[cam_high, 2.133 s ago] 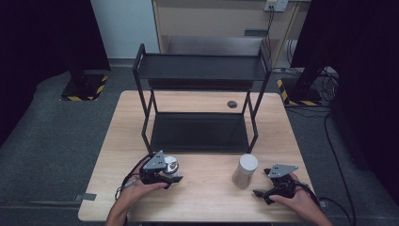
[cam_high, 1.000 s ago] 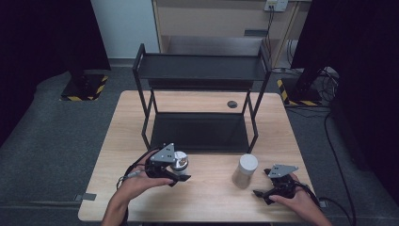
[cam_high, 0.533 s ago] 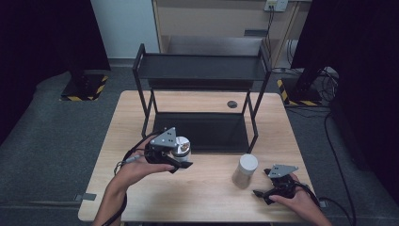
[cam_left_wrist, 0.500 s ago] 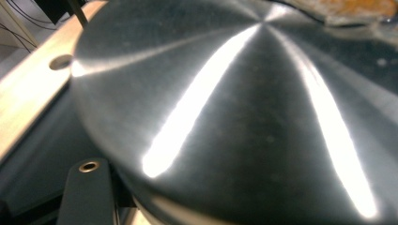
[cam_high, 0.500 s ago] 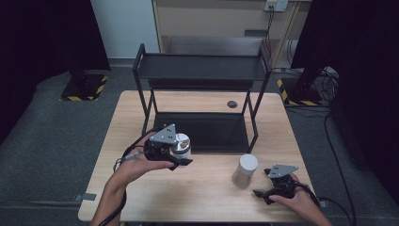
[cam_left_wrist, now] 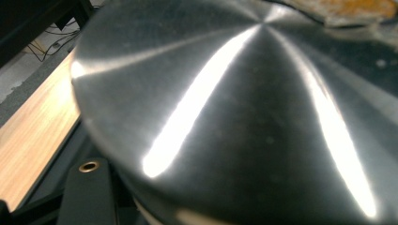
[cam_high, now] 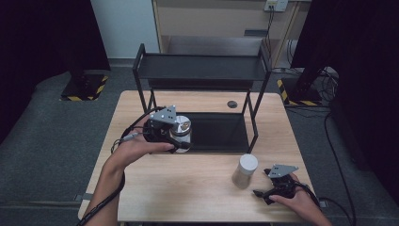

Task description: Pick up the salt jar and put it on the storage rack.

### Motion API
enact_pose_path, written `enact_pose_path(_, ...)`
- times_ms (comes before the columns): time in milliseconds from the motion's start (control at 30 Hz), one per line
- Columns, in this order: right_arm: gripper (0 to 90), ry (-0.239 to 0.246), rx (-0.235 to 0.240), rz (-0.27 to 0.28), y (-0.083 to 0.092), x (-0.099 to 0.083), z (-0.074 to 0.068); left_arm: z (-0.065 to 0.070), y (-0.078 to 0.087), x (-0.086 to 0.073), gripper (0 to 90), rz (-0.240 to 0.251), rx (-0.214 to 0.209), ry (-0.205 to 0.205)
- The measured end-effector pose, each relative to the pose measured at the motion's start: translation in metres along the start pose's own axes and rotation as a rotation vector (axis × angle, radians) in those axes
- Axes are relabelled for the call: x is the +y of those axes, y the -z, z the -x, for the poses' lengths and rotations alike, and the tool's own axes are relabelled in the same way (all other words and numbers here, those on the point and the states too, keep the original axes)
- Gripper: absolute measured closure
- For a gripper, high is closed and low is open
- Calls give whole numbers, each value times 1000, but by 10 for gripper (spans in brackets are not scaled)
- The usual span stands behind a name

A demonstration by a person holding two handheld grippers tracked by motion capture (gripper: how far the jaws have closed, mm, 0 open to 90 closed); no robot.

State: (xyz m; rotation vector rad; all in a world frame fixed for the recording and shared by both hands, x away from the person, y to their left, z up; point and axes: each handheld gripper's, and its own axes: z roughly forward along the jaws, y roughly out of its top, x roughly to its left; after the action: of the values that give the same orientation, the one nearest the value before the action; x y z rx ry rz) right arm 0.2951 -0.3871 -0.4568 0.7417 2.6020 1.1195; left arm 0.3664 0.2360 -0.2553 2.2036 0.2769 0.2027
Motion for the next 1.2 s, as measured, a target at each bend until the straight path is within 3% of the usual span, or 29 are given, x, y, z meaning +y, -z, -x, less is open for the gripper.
enact_pose_path(233,15,1,0,1,0,0,0,-14,9,18,300,4,10,-6)
enact_pose_path(567,15,2,-1,0,0,0,0,-36,22,62,301,-5,23,-43)
enact_pose_path(1200,18,-1,2,0,0,0,1,-60,29,102,301,2,11,-60)
